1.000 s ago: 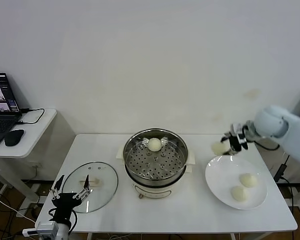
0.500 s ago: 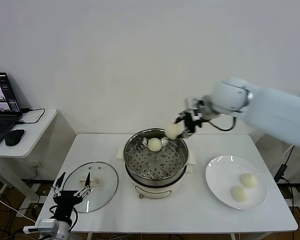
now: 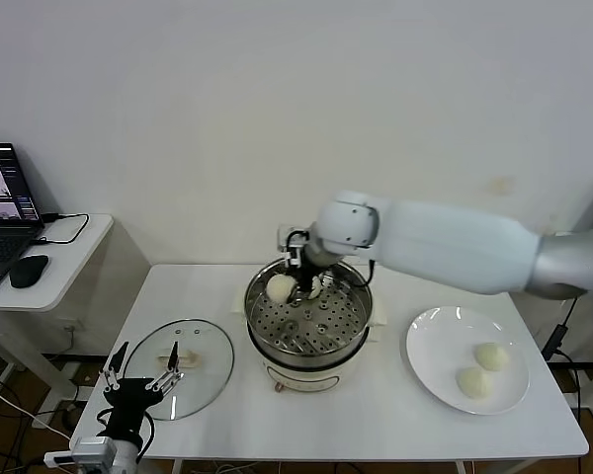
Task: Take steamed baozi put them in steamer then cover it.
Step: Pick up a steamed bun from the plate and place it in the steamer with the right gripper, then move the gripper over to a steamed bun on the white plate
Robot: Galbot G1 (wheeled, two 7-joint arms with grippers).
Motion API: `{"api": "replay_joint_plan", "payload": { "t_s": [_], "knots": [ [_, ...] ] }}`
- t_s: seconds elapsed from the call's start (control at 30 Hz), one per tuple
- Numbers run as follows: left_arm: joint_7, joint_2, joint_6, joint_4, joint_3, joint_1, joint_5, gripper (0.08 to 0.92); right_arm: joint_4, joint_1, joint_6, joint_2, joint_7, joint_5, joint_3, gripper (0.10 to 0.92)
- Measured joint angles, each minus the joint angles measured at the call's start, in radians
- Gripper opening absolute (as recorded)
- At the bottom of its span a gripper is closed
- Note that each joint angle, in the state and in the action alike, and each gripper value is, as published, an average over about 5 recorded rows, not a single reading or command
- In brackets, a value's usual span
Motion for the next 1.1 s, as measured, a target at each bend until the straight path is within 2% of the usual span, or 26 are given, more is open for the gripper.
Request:
{"api": "replay_joint_plan", "payload": {
  "t_s": [0.37,0.47,0.63,0.77,1.1],
  "knots": [
    [-0.001,-0.002,-0.006,0.000,0.000,0.000,0.000,0.823,-0.097,-0.068,-0.025,0.087,0.025,-0.028,0.000,0.590],
    [-0.001,-0.002,-0.006,0.000,0.000,-0.002,0.000,0.823,-0.110,-0.077,-0.028,0.096,0.027,-0.035,0.005,0.640],
    [-0.001,-0.002,-0.006,0.001,0.000,-0.003,0.000,0.823,-0.104,-0.067,-0.032,0.088,0.011,-0.045,0.011,0.777],
    [-0.002,-0.002,-0.006,0.005,0.000,-0.007,-0.001,0.823,-0.066,-0.016,-0.026,0.042,-0.031,-0.060,0.005,0.819],
    [-0.001,0.009,-0.003,0.021,0.017,-0.025,-0.001,0.823,0.125,0.196,0.081,-0.227,-0.238,-0.148,-0.054,0.823]
  ]
}}
